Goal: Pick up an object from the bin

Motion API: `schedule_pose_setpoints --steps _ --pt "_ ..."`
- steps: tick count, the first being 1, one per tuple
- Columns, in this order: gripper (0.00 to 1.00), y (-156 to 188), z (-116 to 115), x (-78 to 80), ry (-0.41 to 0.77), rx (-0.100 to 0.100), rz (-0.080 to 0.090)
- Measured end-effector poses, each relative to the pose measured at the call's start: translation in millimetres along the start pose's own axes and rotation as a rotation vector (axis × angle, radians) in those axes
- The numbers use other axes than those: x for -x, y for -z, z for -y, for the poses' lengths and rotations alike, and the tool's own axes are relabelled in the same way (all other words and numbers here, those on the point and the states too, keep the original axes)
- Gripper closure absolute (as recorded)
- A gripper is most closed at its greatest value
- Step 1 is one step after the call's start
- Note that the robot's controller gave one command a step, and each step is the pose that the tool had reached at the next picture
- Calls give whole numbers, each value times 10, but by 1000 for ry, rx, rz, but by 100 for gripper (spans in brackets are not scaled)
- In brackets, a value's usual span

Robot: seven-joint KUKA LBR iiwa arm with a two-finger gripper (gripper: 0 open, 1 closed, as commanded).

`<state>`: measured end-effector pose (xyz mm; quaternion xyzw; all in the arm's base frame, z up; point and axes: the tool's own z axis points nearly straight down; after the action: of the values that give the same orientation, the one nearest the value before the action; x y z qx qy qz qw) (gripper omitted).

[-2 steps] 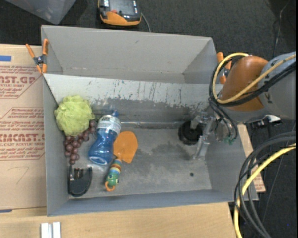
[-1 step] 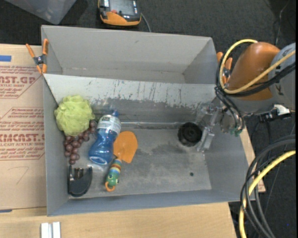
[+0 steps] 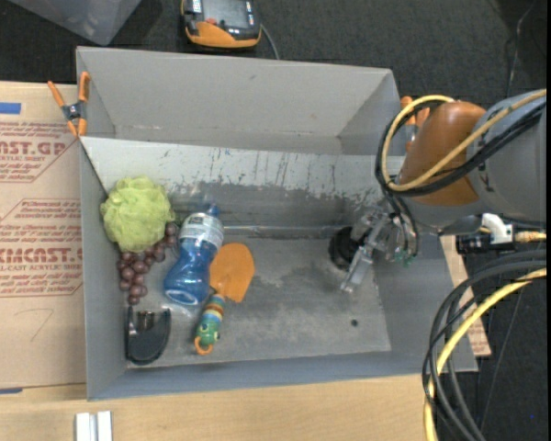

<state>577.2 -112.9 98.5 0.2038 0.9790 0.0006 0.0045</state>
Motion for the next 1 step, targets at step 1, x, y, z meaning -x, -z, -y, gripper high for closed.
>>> schedule_pose_setpoints --steps 1 --pt "0 -261 -38 52 -4 4 24"
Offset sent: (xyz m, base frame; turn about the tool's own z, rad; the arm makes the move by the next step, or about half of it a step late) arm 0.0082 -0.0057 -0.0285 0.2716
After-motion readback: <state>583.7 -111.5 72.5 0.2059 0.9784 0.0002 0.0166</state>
